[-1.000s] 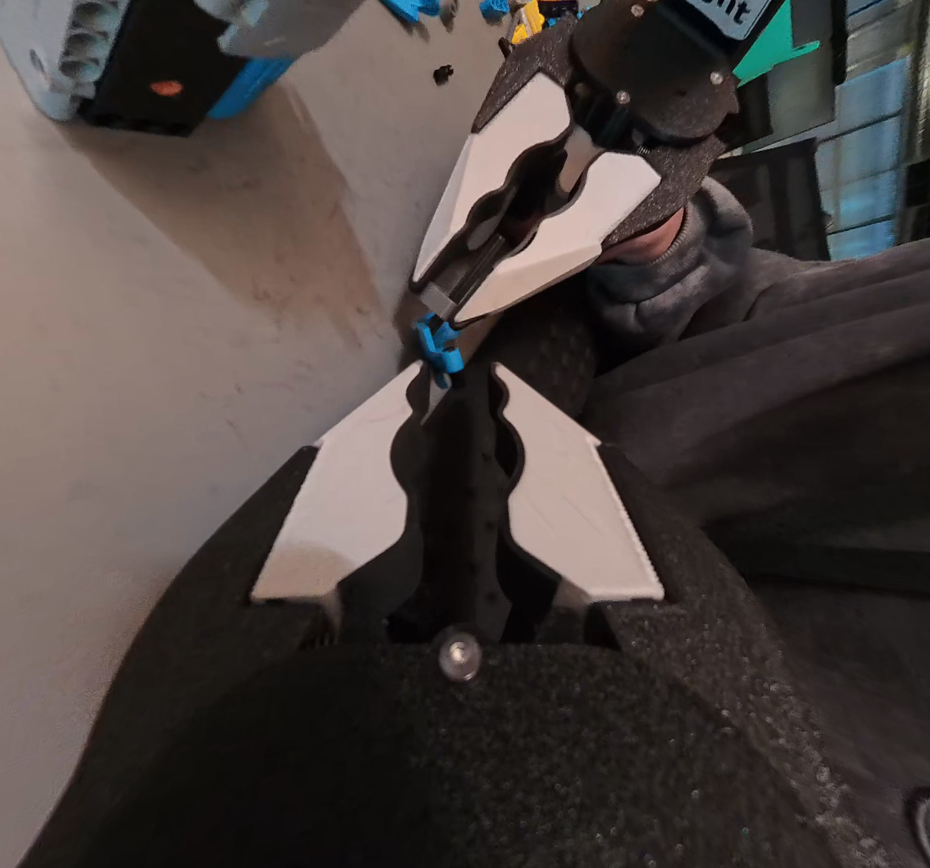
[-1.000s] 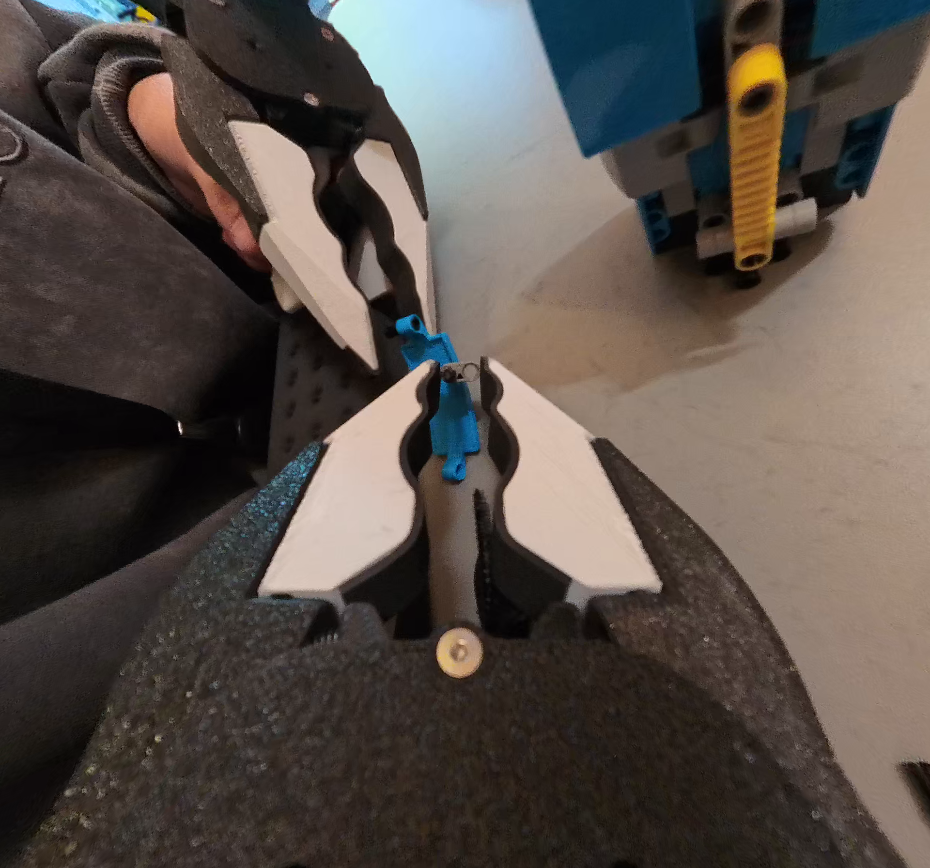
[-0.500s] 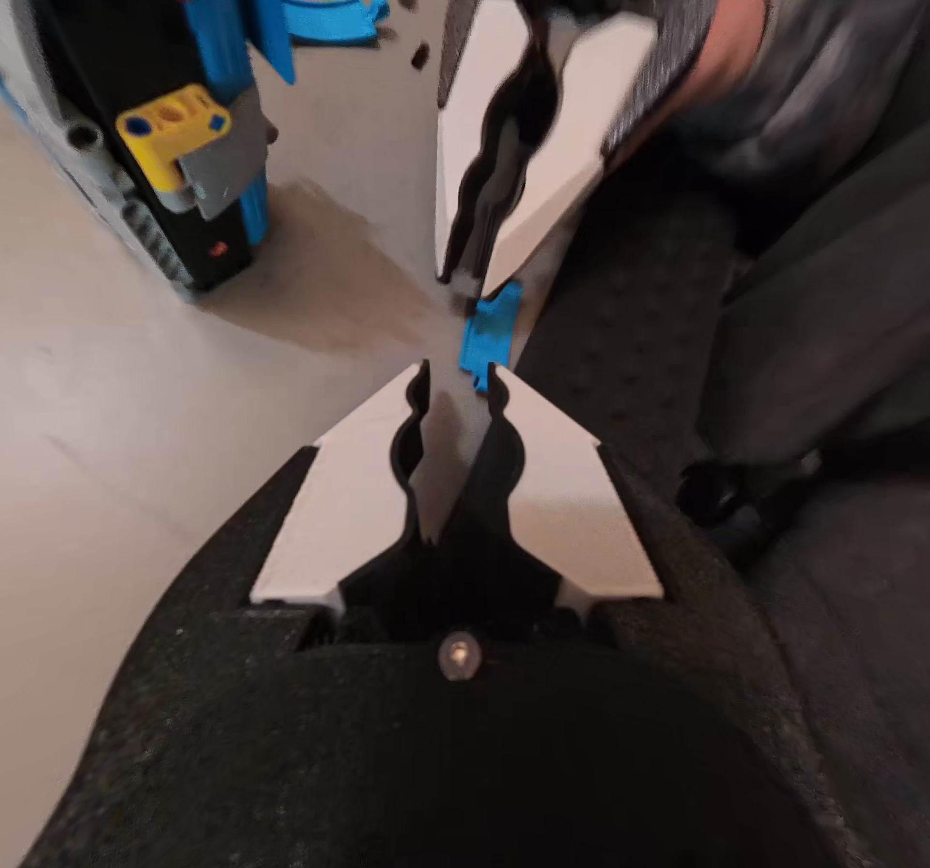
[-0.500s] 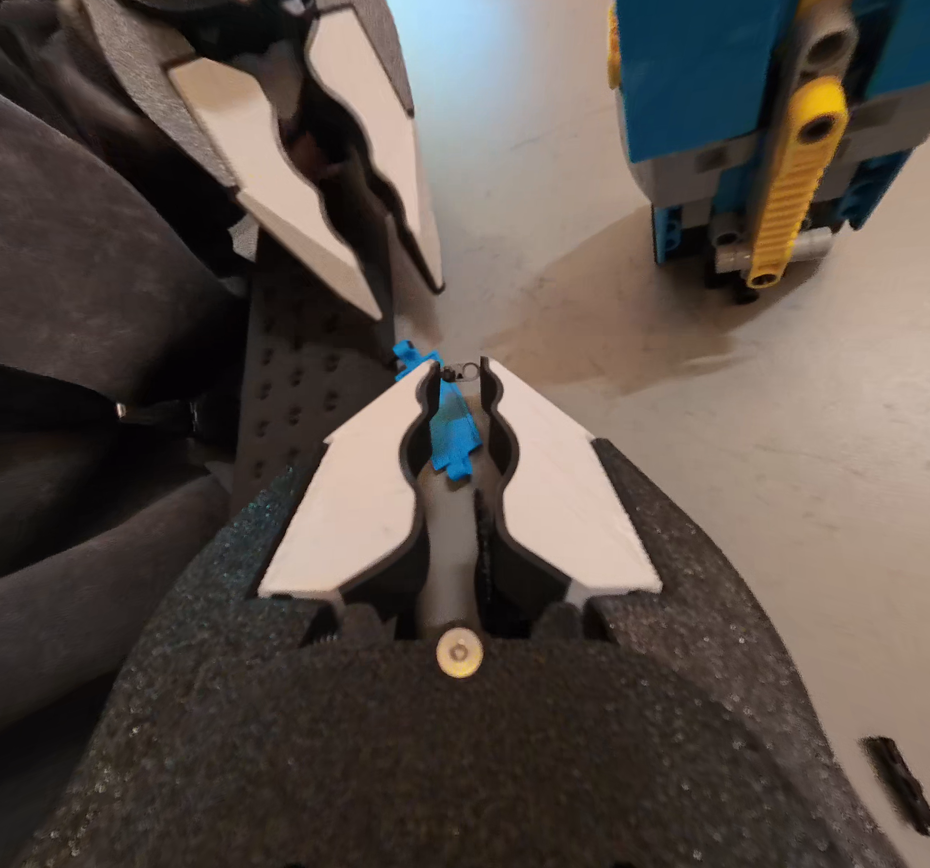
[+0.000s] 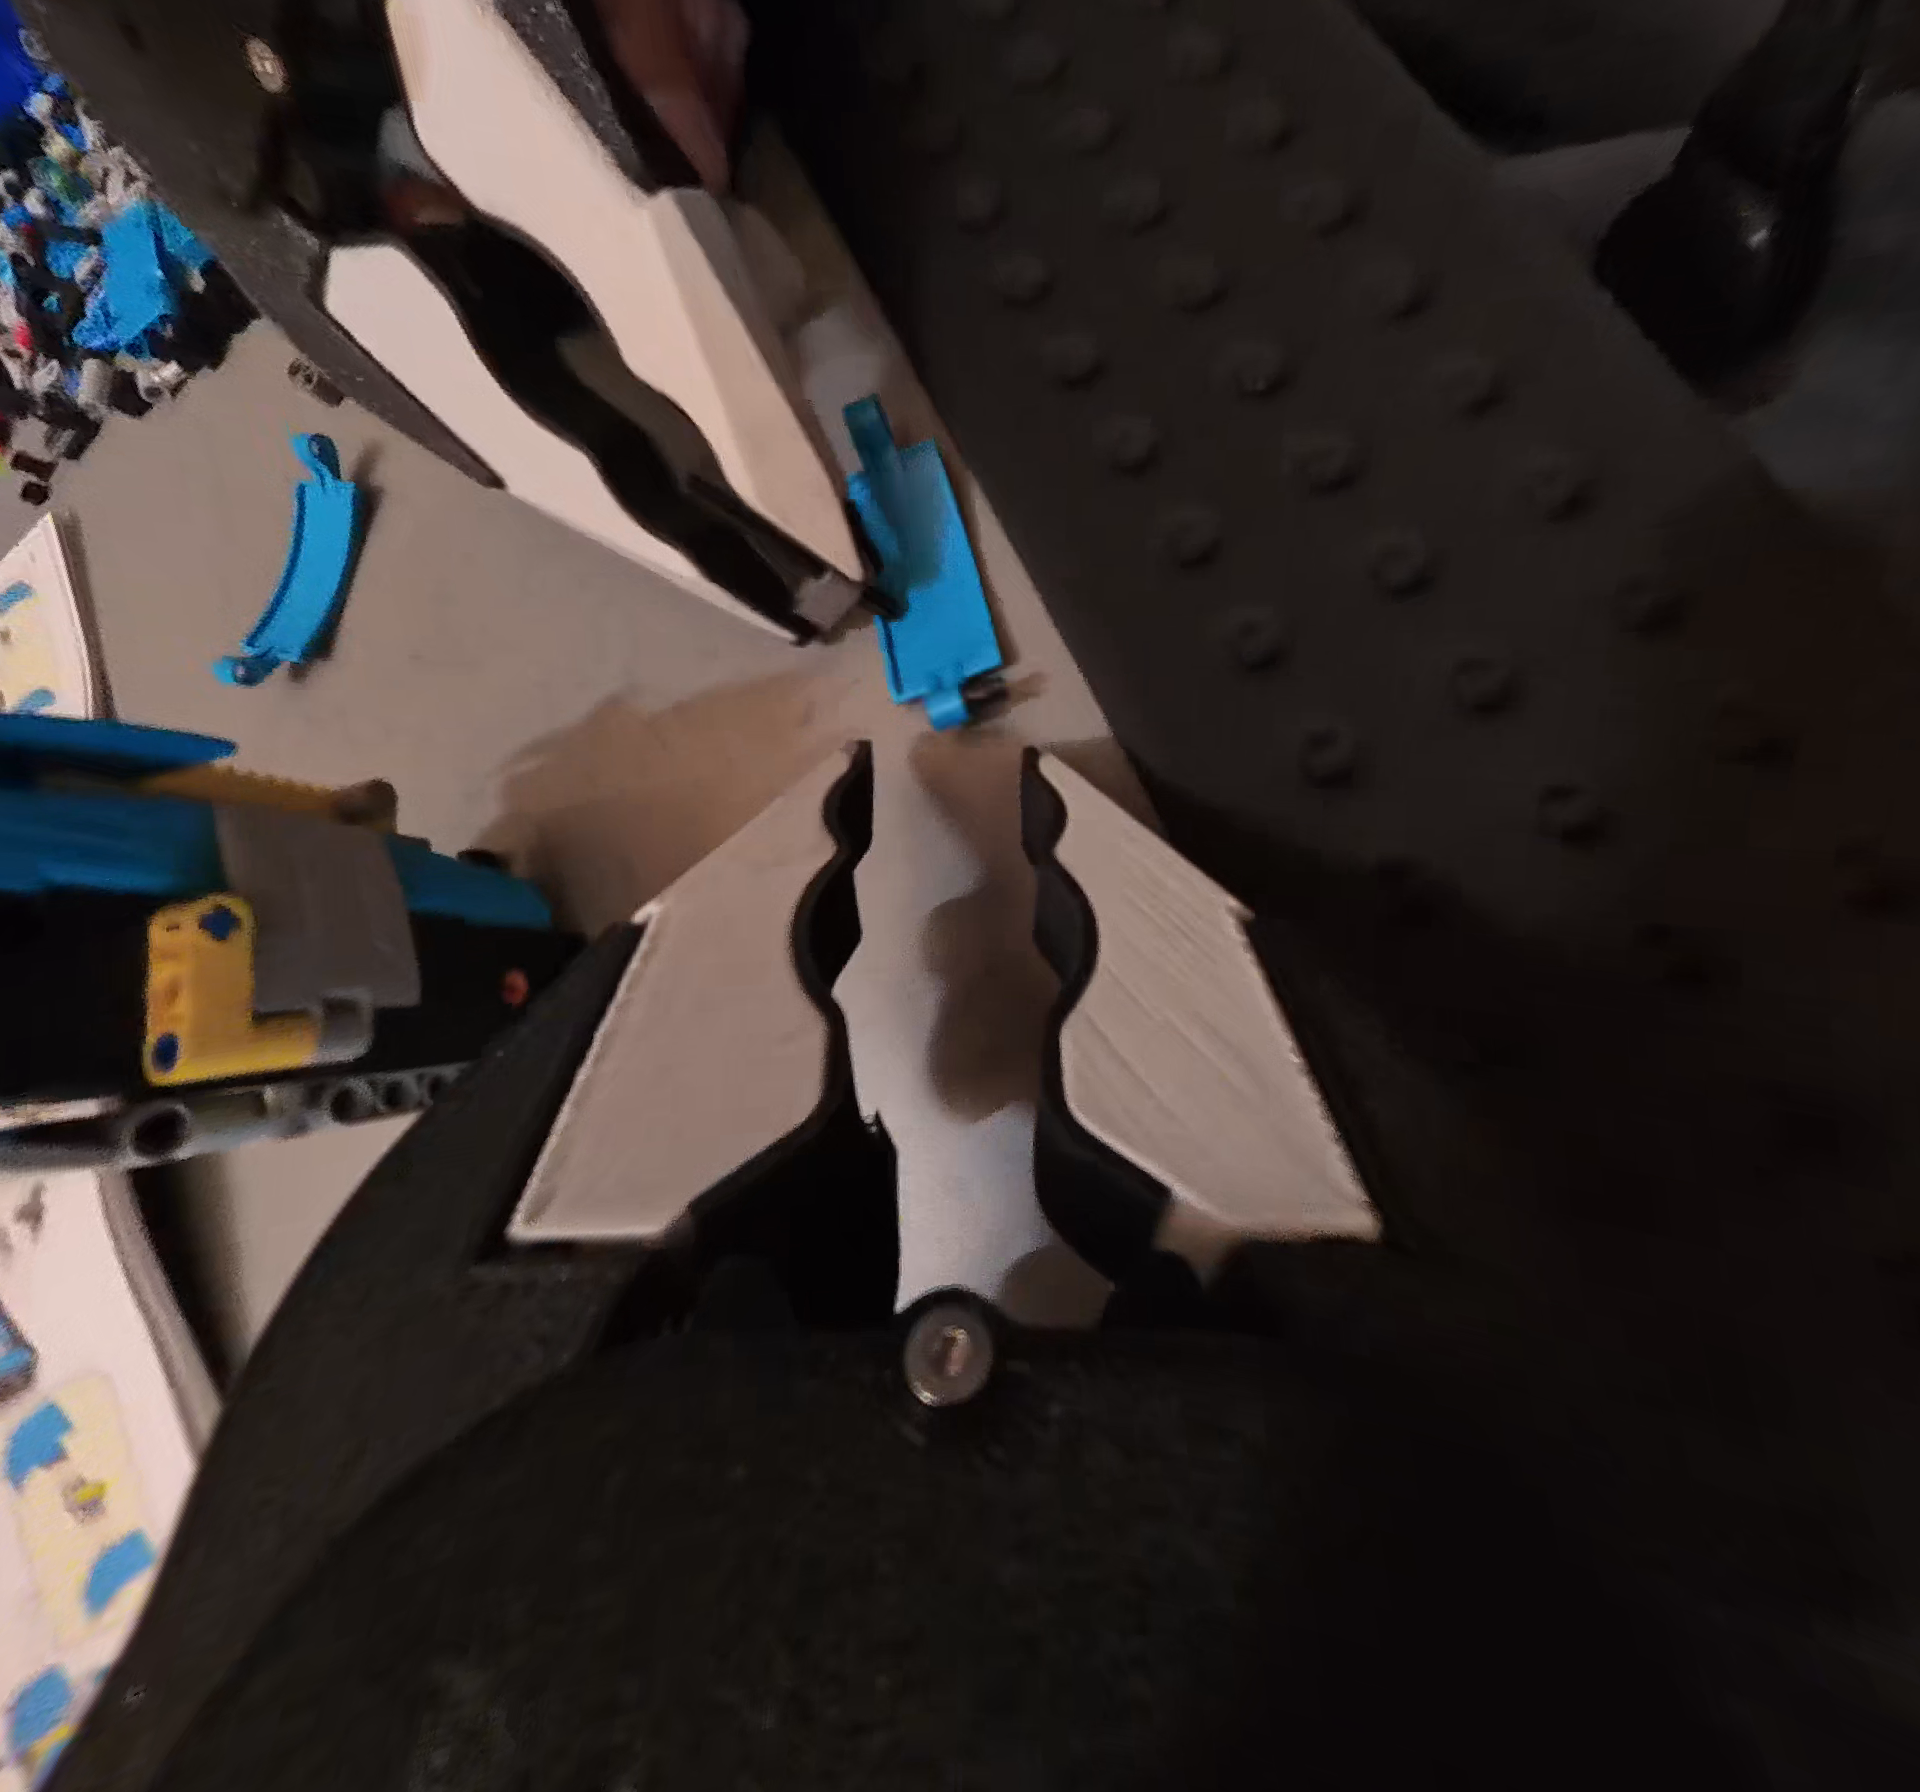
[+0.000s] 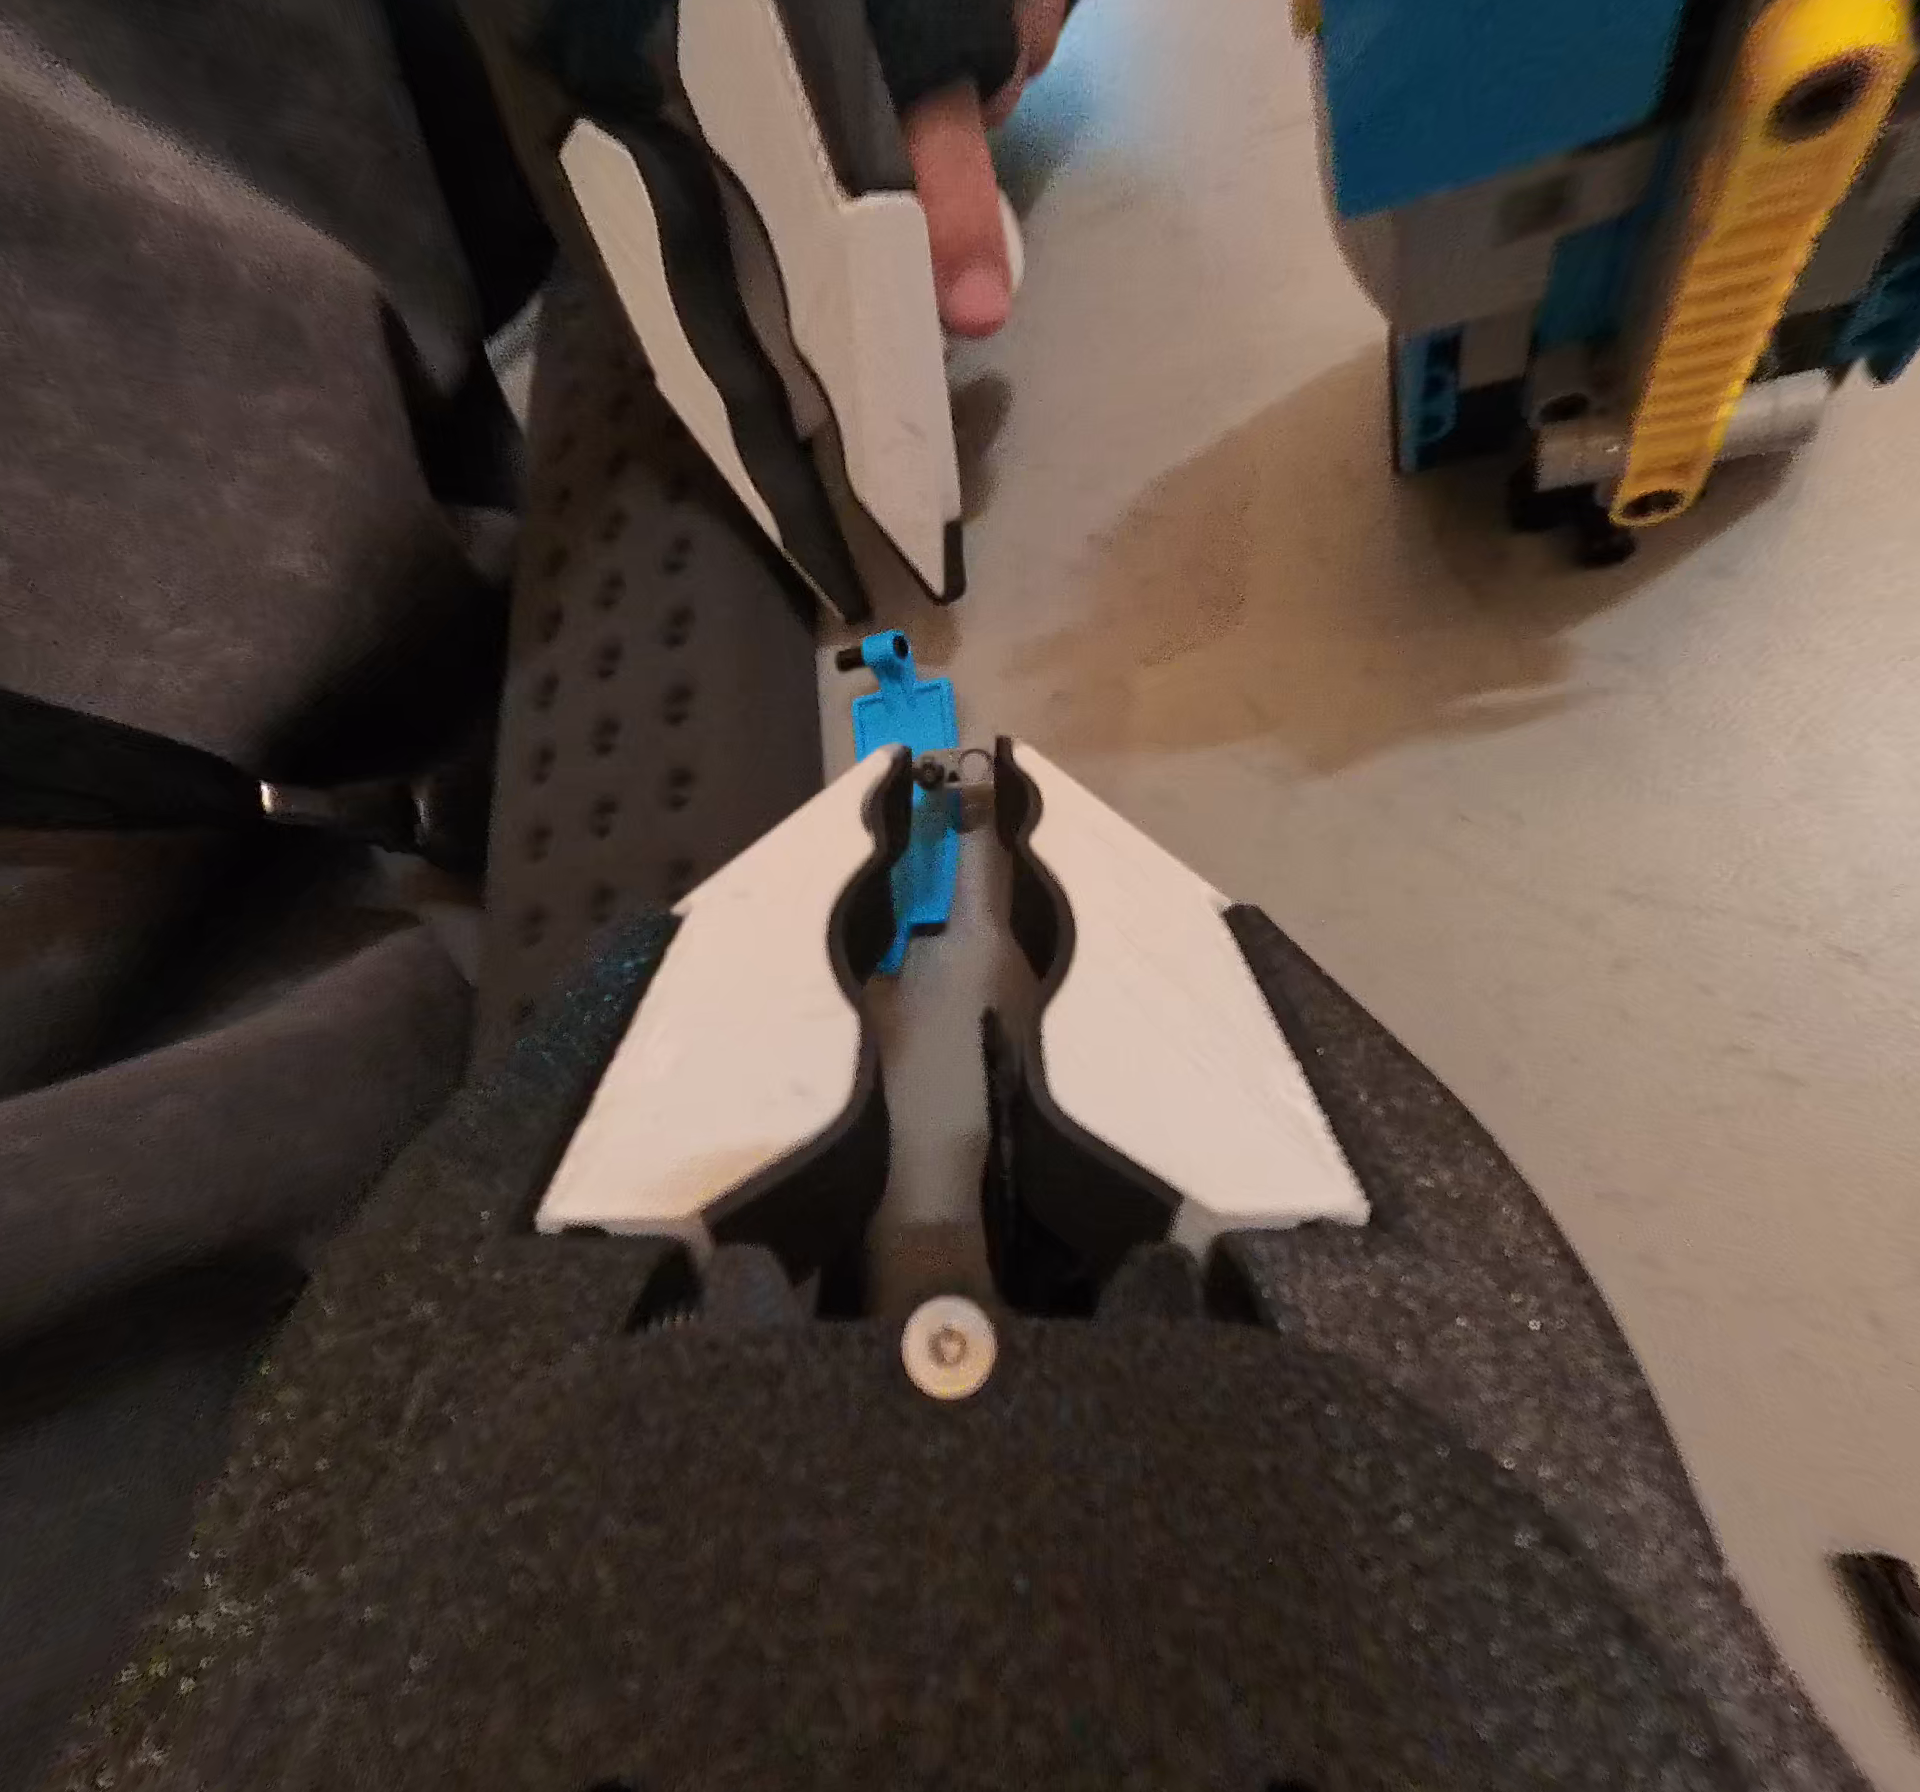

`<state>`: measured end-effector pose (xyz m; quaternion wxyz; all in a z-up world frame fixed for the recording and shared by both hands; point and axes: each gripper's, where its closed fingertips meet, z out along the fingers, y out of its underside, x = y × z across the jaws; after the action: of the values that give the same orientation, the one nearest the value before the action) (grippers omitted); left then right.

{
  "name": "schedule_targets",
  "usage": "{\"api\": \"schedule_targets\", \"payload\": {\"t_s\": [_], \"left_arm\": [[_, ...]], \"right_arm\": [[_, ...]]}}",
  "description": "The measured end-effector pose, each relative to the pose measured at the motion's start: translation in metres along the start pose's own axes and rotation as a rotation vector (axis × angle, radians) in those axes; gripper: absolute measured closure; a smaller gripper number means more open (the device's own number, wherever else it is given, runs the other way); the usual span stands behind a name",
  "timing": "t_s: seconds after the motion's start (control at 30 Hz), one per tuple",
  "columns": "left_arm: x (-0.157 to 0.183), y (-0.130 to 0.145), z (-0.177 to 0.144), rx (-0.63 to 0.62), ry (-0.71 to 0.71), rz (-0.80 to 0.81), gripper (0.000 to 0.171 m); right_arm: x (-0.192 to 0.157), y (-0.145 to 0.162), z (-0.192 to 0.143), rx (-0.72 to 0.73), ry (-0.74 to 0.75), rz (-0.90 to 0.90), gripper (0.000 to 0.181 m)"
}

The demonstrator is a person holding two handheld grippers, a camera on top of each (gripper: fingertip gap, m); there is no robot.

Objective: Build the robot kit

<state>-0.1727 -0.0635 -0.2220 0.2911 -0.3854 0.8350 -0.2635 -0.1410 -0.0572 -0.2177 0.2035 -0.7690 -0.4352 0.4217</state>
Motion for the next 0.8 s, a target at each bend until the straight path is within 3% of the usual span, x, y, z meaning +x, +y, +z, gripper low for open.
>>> {"api": "schedule_targets", "payload": {"t_s": [0.27,0.37,0.53,0.67,0.8], "left_arm": [[-0.008,-0.009,0.012,0.066,-0.004,0.173,0.142],[-0.004,-0.006,0.011,0.080,0.007,0.187,0.155],[-0.003,-0.010,0.015,0.097,-0.003,0.181,0.156],[-0.009,-0.010,0.015,0.058,0.006,0.074,0.157],[-0.005,-0.025,0.002,0.077,0.082,-0.188,0.157]], "right_arm": [[0.001,0.006,0.007,-0.051,0.039,-0.074,0.166],[0.001,0.006,0.007,-0.051,0.042,-0.081,0.166],[0.001,0.006,0.007,-0.050,0.039,-0.092,0.166],[-0.002,-0.005,-0.003,0.015,0.045,-0.100,0.166],[-0.019,-0.015,-0.033,0.065,0.075,-0.124,0.167]]}}
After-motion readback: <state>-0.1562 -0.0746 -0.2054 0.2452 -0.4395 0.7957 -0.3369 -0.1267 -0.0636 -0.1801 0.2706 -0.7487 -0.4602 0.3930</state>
